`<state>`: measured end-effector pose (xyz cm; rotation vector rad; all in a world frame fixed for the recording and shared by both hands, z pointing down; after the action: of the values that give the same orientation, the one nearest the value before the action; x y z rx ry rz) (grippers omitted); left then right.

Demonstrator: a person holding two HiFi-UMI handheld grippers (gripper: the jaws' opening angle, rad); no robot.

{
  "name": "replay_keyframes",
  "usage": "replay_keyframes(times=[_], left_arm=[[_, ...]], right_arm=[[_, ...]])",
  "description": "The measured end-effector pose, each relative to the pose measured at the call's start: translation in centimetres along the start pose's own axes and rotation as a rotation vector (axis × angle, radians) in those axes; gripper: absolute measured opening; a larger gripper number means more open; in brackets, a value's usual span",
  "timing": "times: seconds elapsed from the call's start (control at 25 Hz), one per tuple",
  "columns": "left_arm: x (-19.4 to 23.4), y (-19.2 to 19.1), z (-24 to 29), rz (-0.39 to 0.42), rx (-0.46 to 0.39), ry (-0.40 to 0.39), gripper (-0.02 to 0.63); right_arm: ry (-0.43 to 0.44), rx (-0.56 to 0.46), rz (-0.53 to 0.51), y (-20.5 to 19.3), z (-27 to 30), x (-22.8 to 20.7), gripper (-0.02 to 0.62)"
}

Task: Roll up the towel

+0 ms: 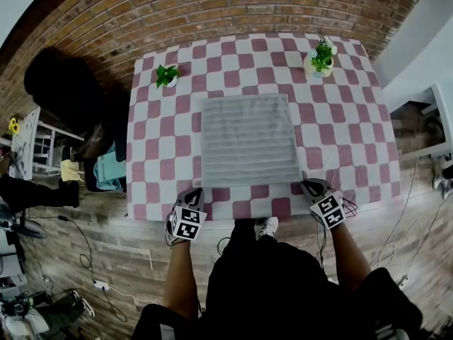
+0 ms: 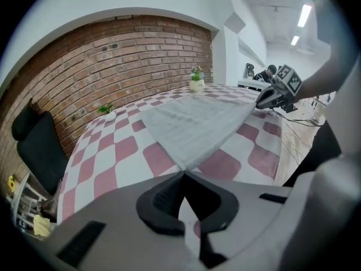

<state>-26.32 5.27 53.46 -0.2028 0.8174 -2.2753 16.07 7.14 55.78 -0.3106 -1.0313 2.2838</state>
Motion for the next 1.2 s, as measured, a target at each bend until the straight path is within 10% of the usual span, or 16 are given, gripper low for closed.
replay_keyframes(times=[0.56, 1.2], left_arm=[[-6.0, -3.8, -5.2, -0.031, 0.007, 0.042, -0.003], [1.5, 5.4, -3.5, 0.023, -0.138, 0.159, -0.003]], right_arm=[[0.114, -0.059, -0.041, -4.5, -5.6, 4.3, 0.005], [-0.043, -0.24, 0.011, 3.9, -2.6, -2.1, 0.005]])
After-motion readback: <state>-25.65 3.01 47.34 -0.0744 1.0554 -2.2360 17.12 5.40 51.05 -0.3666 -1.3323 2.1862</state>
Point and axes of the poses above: the fingertips, and each gripper's own axes: z forward along the fingers, x to its left, y out of its top, the point moved 10 cm from there along -z, backward along the fingers, and after that the axes turned 4 degrees about -y, right-handed, at the moved point
